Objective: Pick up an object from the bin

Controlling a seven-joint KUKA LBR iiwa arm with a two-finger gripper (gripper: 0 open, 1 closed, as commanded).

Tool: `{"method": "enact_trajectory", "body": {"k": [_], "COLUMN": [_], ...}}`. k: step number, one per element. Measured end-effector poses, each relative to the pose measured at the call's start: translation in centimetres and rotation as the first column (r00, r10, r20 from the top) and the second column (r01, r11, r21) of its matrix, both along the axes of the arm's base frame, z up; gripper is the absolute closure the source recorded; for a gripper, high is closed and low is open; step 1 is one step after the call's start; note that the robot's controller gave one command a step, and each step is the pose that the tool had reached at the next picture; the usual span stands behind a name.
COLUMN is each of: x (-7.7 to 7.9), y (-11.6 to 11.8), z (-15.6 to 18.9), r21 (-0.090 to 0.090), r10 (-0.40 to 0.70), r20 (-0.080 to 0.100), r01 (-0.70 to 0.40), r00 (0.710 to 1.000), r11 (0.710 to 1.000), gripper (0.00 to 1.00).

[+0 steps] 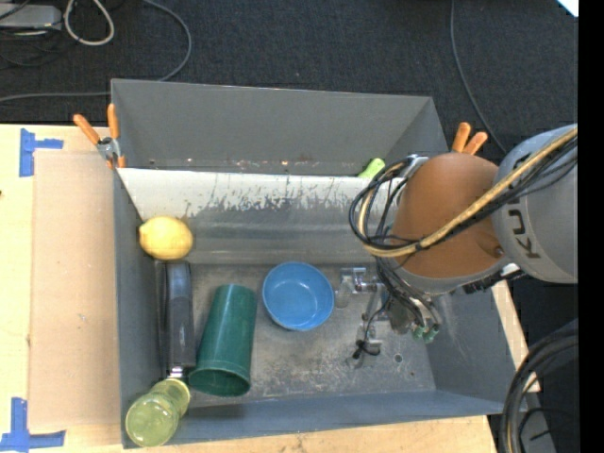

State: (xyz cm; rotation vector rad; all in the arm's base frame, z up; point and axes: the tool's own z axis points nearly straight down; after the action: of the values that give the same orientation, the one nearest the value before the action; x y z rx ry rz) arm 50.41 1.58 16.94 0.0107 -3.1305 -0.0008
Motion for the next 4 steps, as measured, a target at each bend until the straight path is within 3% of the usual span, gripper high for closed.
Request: {"method": "enact_trajectory", "body": {"k": [1, 2, 3, 4], "x": [0.2, 6.0, 7.5, 6.2], "y": [0.0, 4.6, 7.4, 5.3], "z": [0.4, -7.6, -1.2, -9.8], "r21": [0.000, 0.000, 0.002, 0.006], "r10": [-0.001, 0.309, 0.072, 0.357], "r20": [0.008, 0.014, 0.014, -0.001], "r01": [0.001, -0.309, -0.072, -0.357], "r00": [1.000, 0.951, 0.997, 0.934], "r11": [1.000, 0.951, 0.997, 0.934], "gripper": [0.00, 0.00, 0.00, 0.00]}}
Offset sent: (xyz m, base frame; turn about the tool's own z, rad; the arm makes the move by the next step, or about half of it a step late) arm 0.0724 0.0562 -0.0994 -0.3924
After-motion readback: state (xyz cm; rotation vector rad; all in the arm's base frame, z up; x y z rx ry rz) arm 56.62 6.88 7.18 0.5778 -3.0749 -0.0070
